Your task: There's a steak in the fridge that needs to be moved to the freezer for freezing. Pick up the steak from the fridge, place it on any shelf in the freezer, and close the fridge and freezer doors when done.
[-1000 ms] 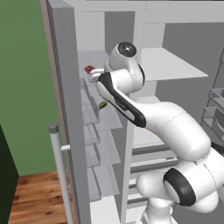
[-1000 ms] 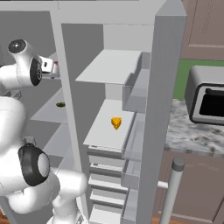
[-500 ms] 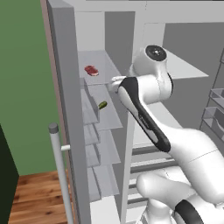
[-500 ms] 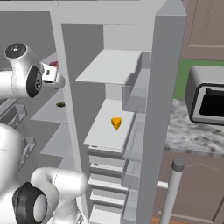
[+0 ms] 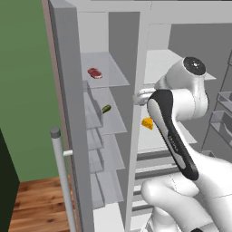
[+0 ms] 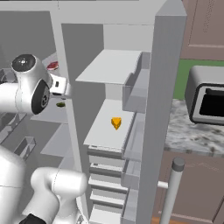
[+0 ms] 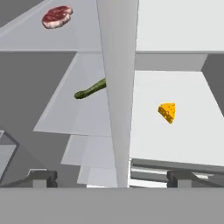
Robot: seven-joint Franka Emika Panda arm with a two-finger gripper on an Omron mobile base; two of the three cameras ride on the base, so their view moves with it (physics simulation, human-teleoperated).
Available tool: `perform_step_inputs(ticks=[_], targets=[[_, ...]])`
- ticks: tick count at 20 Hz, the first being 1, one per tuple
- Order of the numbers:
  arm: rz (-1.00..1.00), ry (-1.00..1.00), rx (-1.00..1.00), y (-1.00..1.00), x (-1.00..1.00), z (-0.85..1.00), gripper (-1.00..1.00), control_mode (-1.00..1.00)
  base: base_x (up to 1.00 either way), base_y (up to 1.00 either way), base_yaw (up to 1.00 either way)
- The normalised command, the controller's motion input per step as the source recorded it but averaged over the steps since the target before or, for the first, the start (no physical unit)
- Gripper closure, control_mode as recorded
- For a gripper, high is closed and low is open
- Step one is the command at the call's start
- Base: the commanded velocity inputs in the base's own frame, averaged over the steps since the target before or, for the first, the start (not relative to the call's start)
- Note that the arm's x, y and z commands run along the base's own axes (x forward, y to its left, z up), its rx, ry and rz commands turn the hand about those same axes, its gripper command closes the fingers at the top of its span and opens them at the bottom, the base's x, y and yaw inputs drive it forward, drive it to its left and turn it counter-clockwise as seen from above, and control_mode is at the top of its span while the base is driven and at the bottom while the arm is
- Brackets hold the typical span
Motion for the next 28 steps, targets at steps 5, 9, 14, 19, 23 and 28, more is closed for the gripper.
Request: perform_step_inputs(ticks=[5, 9, 14, 19, 23, 28], targets=[[0.0, 0.02, 0.0, -0.44, 0.0, -0.15, -1.0, -1.0, 0.0, 0.0, 0.0], [0.0, 0.0, 0.0, -0.37, -0.16, -0.16, -1.0, -1.0, 0.0, 0.0, 0.0], [0.0, -0.02, 0.0, -0.05, -0.28, -0.22, -1.0, -1.0, 0.0, 0.0, 0.0], [0.0, -0.06, -0.01, 0.0, -0.08, -0.22, -1.0, -1.0, 0.0, 0.0, 0.0], [0.0, -0.07, 0.0, 0.0, -0.16, -0.05, -1.0, -1.0, 0.0, 0.0, 0.0], [0.0, 0.0, 0.0, 0.0, 0.0, 0.0, -1.0, 1.0, -0.85, -0.09, 0.0]])
